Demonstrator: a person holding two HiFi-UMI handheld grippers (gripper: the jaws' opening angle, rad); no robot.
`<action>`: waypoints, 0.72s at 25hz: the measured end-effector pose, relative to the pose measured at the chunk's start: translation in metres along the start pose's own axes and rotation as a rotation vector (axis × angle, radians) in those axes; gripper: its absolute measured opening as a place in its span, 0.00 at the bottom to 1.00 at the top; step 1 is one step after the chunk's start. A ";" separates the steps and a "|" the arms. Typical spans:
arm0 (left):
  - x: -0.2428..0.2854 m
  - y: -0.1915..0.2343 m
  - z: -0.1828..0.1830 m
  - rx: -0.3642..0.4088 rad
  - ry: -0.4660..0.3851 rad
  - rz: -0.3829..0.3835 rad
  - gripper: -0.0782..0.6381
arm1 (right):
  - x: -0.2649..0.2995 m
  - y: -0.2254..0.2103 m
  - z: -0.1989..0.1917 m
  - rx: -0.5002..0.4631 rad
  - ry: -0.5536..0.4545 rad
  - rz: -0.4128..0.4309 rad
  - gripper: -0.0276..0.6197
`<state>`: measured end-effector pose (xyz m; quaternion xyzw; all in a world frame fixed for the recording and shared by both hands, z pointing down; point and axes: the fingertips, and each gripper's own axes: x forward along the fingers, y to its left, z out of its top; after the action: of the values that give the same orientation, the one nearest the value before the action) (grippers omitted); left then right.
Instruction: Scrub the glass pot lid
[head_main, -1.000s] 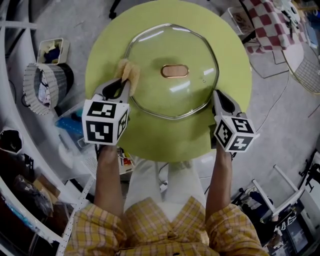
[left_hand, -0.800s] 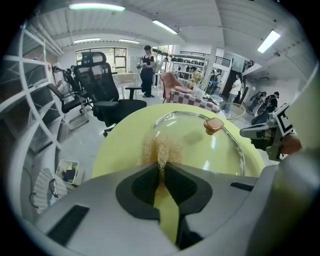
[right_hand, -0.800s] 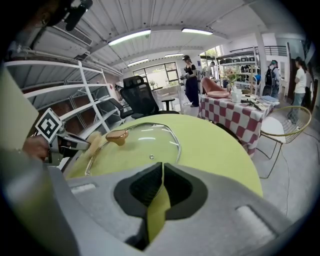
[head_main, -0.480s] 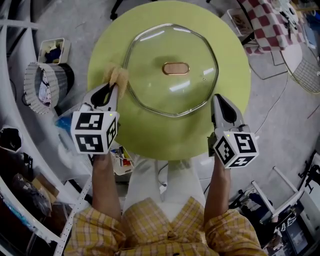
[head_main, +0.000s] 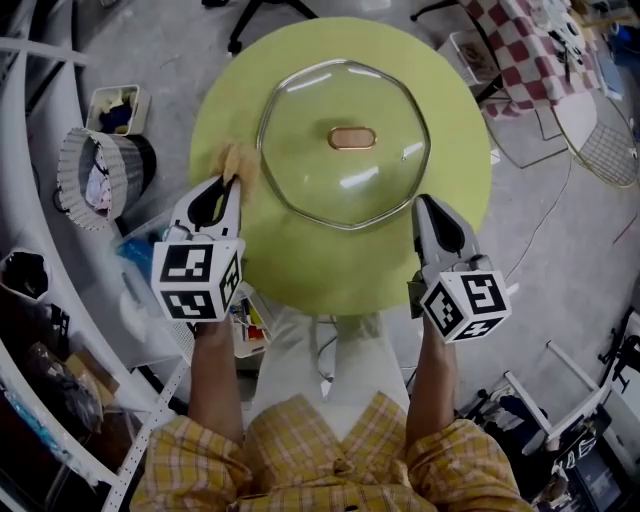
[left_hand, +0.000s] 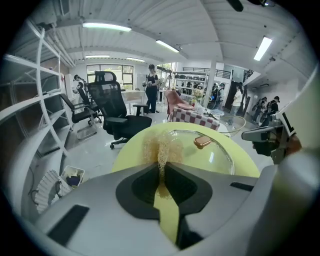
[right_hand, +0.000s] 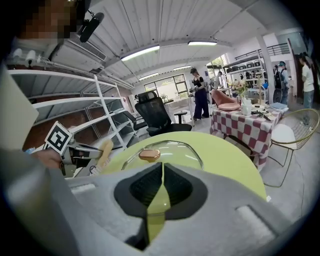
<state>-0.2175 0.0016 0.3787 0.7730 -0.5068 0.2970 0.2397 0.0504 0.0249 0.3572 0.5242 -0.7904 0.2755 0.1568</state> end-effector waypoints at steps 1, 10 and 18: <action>-0.005 -0.002 0.003 -0.001 -0.014 0.002 0.16 | -0.004 0.003 0.004 0.002 -0.010 0.003 0.06; -0.051 -0.019 0.034 0.022 -0.109 0.013 0.16 | -0.036 0.041 0.047 -0.054 -0.089 0.041 0.05; -0.098 -0.031 0.069 -0.010 -0.224 0.029 0.16 | -0.068 0.064 0.085 -0.035 -0.172 0.049 0.05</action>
<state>-0.2045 0.0291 0.2589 0.7927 -0.5429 0.2097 0.1814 0.0227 0.0435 0.2353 0.5234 -0.8184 0.2192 0.0907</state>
